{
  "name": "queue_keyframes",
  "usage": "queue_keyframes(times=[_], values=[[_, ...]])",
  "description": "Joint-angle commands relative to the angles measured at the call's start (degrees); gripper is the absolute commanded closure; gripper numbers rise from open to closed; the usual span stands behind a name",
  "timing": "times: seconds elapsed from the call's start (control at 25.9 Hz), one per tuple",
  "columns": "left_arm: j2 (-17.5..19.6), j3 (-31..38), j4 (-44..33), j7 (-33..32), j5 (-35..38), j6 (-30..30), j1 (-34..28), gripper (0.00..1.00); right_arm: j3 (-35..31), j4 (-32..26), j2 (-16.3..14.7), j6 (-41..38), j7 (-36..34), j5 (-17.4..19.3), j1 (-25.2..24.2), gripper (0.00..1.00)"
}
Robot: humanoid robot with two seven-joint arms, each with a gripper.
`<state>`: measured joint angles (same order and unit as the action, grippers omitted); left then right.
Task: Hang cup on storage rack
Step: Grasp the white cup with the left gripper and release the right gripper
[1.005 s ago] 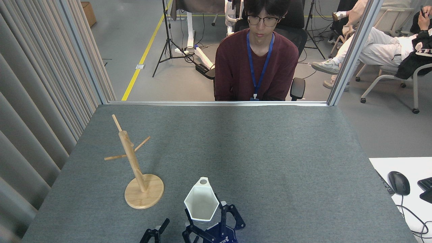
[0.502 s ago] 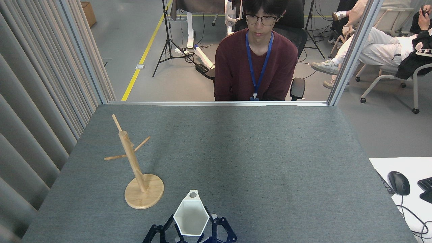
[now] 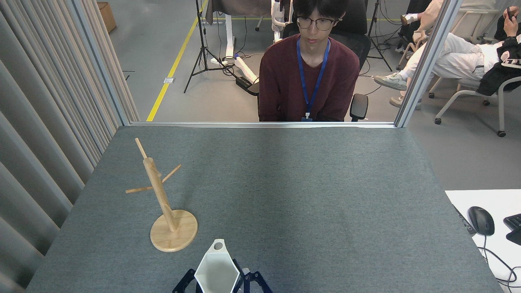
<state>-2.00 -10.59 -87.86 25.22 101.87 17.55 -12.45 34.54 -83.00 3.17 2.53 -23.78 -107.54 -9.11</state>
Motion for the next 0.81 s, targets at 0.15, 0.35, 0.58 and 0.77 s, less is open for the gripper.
queue_keyframes(times=[0.15, 0.35, 0.58, 0.77], values=[[0.33, -0.05, -0.29, 0.01, 1.14, -0.15, 0.85, 0.59, -0.27, -0.14, -0.01, 0.46, -1.18, 0.05, -0.03, 0.01], [0.42, 0.04, -0.38, 0.01, 1.23, -0.15, 0.85, 0.57, -0.09, -0.67, -0.1, -0.07, -1.36, 0.14, -0.12, 0.01], [0.59, -0.05, -0.03, -0.17, 1.84, -1.82, 0.85, 0.57, 0.17, -4.8, -0.01, -0.6, -1.53, 0.58, -0.21, 0.01], [-0.02, -0.05, 0.06, -0.17, 4.21, -2.0, 0.59, 0.57, 0.44, -7.26, 0.26, -1.21, -1.88, 4.53, 0.15, 0.01]])
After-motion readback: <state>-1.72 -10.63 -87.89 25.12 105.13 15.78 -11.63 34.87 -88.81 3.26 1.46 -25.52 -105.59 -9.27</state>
